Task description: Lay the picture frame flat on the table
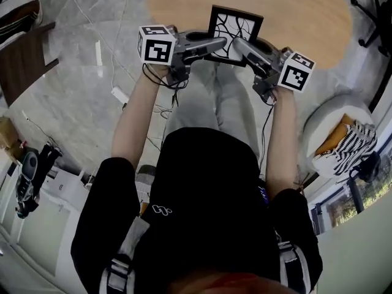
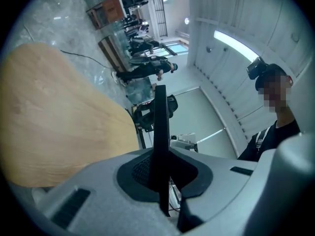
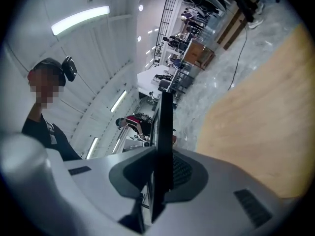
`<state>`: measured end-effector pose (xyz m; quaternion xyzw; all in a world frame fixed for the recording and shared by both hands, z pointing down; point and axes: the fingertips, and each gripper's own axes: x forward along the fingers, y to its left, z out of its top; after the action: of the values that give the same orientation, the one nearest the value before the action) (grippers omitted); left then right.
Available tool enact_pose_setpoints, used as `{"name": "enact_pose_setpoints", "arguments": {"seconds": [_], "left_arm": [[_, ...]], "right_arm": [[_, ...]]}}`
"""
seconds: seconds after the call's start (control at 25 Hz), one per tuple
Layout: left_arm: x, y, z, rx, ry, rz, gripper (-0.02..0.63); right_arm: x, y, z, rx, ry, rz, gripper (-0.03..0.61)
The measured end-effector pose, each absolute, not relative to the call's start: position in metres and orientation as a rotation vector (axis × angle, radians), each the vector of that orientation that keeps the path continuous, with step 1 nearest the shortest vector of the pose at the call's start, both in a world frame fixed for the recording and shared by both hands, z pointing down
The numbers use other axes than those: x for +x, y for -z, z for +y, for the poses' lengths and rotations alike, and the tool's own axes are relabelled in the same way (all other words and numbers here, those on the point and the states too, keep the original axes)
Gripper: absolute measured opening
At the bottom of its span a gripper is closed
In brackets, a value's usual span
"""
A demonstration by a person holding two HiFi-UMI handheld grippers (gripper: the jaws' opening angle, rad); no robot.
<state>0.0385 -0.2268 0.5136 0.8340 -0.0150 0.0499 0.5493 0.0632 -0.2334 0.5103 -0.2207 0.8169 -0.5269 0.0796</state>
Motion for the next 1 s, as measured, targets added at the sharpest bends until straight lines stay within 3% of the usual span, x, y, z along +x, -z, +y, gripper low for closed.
{"name": "enact_pose_setpoints", "arguments": {"seconds": [0.36, 0.6, 0.8, 1.0], "left_arm": [[0.02, -0.619, -0.213, 1.873, -0.134, 0.007, 0.05], [-0.001, -0.695, -0.229, 1.905, -0.176, -0.134, 0.11], [-0.046, -0.768, -0.252, 1.84, -0.248, -0.37, 0.101], [-0.039, -0.754, -0.216, 1.819, -0.264, -0.394, 0.06]], "right_arm": [[0.043, -0.611, -0.218, -0.644, 1.75, 2.303, 0.026], [0.058, -0.673, -0.233, -0.744, 1.776, 2.227, 0.023], [0.056, -0.745, -0.266, -0.908, 1.86, 2.171, 0.023], [0.053, -0.77, -0.266, -0.973, 1.943, 2.206, 0.023]]}}
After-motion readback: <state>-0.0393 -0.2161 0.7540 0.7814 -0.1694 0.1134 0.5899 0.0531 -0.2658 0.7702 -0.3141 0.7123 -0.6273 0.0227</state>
